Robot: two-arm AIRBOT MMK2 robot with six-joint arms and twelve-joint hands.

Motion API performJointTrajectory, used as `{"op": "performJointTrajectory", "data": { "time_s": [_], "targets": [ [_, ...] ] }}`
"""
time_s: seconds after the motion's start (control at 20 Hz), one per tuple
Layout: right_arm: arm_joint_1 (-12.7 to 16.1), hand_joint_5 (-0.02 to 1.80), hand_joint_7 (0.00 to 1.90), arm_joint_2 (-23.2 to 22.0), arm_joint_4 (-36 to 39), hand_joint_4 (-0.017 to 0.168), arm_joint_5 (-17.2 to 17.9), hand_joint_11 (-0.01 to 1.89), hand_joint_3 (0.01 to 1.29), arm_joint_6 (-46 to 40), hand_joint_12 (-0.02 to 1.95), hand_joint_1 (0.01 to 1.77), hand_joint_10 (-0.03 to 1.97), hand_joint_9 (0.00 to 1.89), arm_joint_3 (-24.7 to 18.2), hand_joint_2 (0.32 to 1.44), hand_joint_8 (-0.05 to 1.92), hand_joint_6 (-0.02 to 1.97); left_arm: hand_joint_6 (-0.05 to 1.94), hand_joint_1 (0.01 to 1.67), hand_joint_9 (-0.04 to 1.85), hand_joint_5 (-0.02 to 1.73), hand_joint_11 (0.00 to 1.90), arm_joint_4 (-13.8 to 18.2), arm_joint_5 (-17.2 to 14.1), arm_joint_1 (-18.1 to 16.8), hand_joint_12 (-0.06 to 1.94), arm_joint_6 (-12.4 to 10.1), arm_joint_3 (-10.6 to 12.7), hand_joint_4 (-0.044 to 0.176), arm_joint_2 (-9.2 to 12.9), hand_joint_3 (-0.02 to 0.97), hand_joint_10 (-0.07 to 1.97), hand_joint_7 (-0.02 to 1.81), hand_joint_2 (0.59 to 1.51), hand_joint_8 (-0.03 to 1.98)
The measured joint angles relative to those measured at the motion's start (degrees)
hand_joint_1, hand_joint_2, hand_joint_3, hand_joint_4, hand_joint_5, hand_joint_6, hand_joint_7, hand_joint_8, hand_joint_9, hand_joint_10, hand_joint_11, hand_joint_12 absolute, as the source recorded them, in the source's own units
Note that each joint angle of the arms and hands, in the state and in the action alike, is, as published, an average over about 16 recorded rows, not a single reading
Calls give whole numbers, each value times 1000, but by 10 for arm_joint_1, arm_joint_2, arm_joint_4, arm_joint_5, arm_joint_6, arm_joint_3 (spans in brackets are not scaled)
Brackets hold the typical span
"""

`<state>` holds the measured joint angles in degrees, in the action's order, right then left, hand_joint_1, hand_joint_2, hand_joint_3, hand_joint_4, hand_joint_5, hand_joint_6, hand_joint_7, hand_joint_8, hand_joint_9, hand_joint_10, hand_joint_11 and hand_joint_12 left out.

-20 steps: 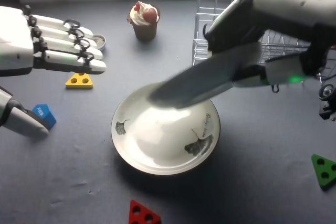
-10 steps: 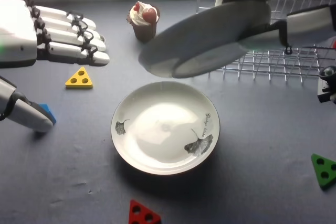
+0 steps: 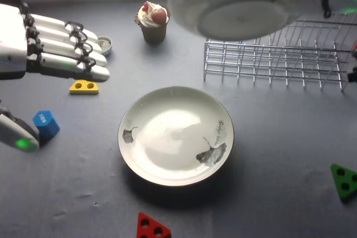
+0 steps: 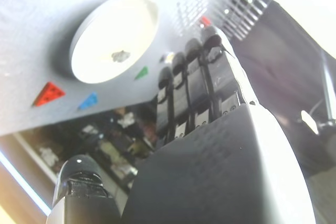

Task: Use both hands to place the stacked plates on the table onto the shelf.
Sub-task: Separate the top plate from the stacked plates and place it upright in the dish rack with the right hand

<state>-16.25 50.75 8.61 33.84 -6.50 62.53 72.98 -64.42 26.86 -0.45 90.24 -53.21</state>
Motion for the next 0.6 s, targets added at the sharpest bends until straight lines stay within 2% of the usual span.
{"op": "performJointTrajectory", "data": {
  "time_s": [0.4,0.6],
  "targets": [
    [6,926,1119,-1,9,-8,-2,959,12,-75,1387,1482,532,1202,42,954,527,811,4,34,229,228,219,4,-35,12,19,-29,-14,-1,2,3,11,246,990,1],
    [8,926,1114,-3,26,-8,-3,950,12,-115,1398,1482,533,1199,60,954,551,807,4,37,229,231,222,5,-42,16,19,-31,-28,-1,3,3,11,245,992,1]
  ]
}}
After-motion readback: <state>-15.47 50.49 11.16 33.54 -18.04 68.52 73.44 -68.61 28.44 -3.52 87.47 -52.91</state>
